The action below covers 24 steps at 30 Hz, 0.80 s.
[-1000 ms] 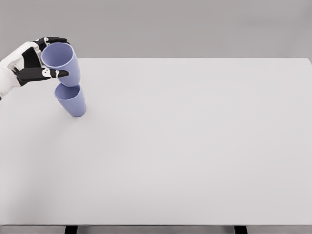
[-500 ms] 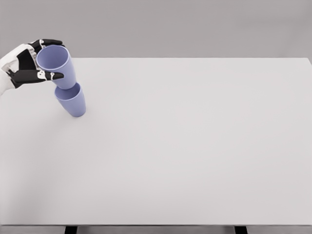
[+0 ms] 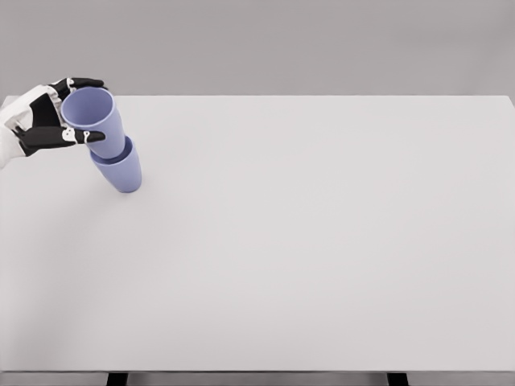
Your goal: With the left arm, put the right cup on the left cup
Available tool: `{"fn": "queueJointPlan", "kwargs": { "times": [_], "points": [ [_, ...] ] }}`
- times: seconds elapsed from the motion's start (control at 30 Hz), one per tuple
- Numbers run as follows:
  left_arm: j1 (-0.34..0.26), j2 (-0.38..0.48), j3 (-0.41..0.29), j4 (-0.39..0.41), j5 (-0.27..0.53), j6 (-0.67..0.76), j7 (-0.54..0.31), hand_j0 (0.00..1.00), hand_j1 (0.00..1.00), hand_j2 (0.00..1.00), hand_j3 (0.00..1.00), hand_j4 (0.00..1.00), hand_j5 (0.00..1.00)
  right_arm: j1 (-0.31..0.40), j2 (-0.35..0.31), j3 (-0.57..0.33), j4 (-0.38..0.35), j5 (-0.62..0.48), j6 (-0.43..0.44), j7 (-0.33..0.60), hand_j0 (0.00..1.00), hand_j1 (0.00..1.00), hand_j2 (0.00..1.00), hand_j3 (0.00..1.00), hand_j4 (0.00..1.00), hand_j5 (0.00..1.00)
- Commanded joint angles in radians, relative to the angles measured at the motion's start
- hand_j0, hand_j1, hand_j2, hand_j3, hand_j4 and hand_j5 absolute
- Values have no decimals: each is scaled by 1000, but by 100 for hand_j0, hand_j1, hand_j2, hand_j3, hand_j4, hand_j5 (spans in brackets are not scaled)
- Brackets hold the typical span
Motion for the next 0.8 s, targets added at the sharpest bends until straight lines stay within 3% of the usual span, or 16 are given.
{"fn": "queueJointPlan", "kwargs": {
  "times": [0.0, 0.77],
  "points": [
    [0, 1, 0, 8, 4, 0, 0, 73, 73, 73, 73, 73, 73, 0, 0, 0, 0, 0, 0, 0, 100, 100, 100, 100, 100, 100],
    [3, -14, -12, 14, 1, 0, 0, 73, 73, 73, 73, 73, 73, 0, 0, 0, 0, 0, 0, 0, 100, 100, 100, 100, 100, 100]
  ]
}}
